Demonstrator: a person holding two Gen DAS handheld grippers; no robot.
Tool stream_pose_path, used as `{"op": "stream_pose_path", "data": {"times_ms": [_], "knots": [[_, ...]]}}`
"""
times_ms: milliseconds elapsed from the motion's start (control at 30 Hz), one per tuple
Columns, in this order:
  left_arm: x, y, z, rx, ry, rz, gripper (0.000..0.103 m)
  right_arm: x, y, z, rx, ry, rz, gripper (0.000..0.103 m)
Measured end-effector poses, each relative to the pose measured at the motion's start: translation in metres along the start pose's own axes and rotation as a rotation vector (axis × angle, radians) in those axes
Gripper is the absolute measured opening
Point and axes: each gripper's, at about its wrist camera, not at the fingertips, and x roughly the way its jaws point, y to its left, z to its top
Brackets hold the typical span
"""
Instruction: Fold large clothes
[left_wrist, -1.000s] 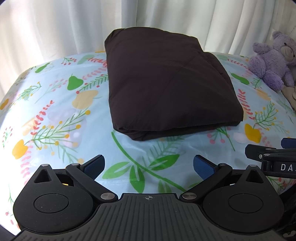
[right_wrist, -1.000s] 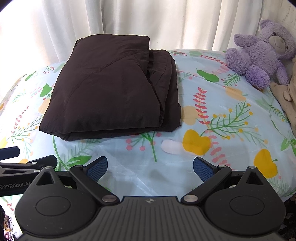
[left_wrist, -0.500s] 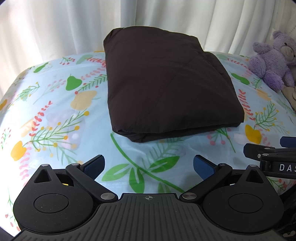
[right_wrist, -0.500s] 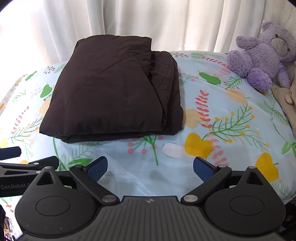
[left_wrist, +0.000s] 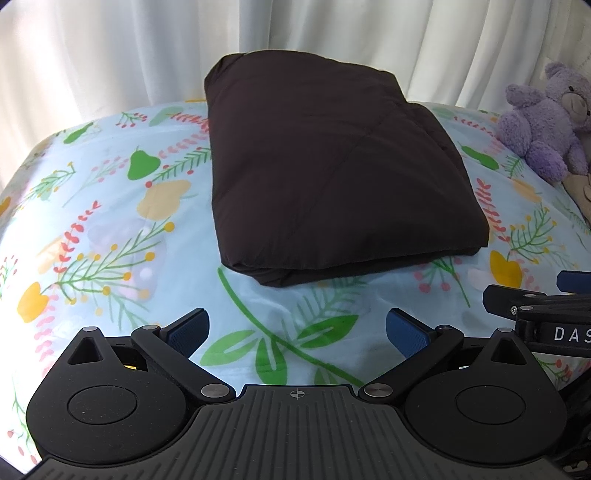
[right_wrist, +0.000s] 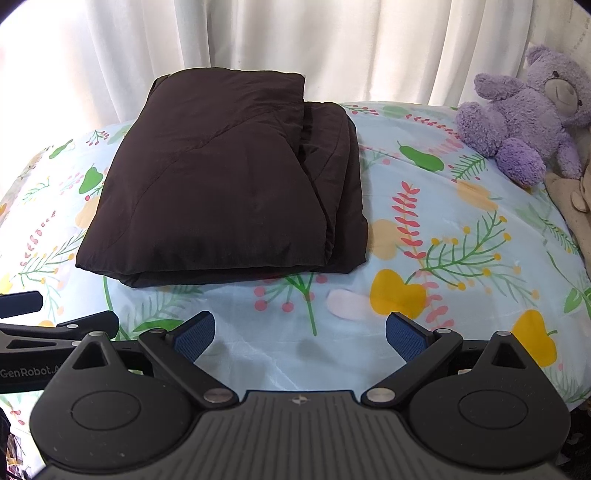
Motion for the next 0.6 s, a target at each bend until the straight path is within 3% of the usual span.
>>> {"op": "stream_pose_path", "data": {"times_ms": [600], "knots": [[0.0026,-0.0004,0.0022,-0.001,0.006,0.003,0.103,0.002,-0.0007,0.0051,0.006,-0.009,0.001,0.099]]}}
